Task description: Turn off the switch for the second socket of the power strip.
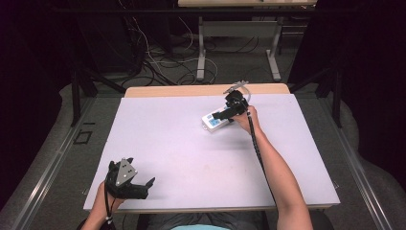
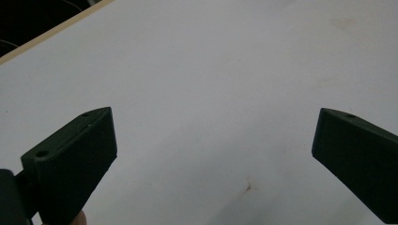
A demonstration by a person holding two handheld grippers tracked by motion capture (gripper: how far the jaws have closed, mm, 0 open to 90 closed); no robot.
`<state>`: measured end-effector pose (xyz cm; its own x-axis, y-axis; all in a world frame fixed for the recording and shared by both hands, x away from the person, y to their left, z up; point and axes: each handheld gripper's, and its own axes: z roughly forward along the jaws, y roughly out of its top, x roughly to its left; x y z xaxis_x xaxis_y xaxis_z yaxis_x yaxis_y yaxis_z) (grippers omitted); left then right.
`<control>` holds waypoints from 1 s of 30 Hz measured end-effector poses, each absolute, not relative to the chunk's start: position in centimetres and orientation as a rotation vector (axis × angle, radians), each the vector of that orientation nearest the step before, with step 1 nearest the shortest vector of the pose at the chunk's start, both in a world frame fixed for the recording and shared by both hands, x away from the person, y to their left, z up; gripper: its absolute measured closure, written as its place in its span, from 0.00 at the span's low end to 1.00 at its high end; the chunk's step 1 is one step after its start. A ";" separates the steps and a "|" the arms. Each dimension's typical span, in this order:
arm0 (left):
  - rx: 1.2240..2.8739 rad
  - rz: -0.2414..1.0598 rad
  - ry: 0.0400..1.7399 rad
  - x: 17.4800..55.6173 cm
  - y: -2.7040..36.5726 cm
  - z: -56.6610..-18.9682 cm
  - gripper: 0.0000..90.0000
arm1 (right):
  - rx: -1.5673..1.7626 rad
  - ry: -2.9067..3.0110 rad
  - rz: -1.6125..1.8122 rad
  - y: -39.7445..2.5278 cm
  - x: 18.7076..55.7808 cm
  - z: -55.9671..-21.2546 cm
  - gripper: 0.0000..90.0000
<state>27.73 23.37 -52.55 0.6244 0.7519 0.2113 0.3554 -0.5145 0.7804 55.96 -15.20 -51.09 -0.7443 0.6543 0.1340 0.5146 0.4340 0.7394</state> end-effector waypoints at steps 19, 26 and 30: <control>2.130 0.711 0.862 27.8 23.5 -52.5 0.00 | 1.104 2.443 1.102 -14.2 56.8 -51.4 1.00; 2.130 0.711 0.862 27.8 23.5 -52.5 0.00 | 1.125 2.408 1.084 -13.4 57.2 -52.4 1.00; 2.127 0.708 0.870 27.8 23.5 -52.5 0.00 | 1.160 2.420 1.033 -13.2 57.3 -52.7 1.00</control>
